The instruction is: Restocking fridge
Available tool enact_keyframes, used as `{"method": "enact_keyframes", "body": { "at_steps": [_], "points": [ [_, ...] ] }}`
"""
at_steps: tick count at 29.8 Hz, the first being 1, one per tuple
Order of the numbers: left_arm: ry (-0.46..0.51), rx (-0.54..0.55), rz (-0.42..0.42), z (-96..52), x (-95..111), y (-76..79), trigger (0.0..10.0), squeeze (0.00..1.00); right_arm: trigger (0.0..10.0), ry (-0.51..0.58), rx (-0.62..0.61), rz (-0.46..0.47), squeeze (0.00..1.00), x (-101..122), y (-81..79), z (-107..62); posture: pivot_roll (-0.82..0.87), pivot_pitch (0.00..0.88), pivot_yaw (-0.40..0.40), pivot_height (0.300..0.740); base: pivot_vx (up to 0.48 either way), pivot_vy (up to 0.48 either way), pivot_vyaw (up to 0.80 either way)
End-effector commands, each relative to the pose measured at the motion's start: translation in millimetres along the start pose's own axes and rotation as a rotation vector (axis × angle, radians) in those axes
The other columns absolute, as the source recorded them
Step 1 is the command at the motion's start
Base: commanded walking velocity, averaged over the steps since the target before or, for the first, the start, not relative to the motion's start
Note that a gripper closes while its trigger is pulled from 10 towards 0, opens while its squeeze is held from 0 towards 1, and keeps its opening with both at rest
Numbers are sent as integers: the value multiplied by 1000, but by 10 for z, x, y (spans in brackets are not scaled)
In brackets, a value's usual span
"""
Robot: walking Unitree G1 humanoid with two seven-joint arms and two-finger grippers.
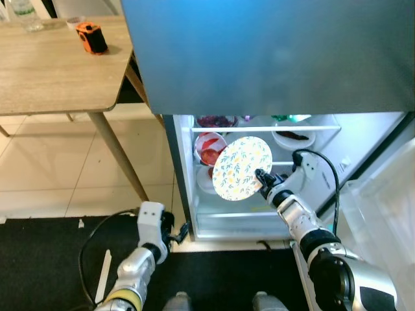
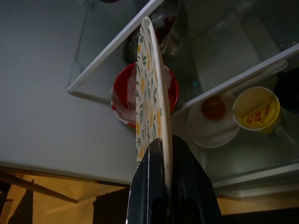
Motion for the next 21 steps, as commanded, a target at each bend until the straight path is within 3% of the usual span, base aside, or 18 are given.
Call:
{"method": "enact_keyframes", "body": {
  "at_steps": [1, 13, 21],
  "points": [
    [-15, 20, -2, -43, -66, -33, 10000, 0, 10000, 11, -10, 39, 0, 27, 14, 2, 28, 103, -11, 625, 0, 0, 0],
    [4, 6, 28, -9, -21, 23, 10000, 0, 10000, 85, 51, 118, 0, 223, -117, 55, 17, 102, -13, 610, 0, 0, 0],
    [40, -8, 51, 39, 85, 50, 10000, 0, 10000, 111, 113, 198, 0, 313, -299, 119, 15, 124, -12, 610, 0, 0, 0]
  ]
}}
Point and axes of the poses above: a point about 5 cm out from each wrist's last joint towards the gripper, its own z axis pointing out of the wrist towards the gripper, its own x axis along the axis of the wrist's last joint, y = z × x, the point moved 4 cm from there along z, pointing out of the wrist towards the gripper, and after that the axes turned 3 degrees about z, right-handed, at the moved point
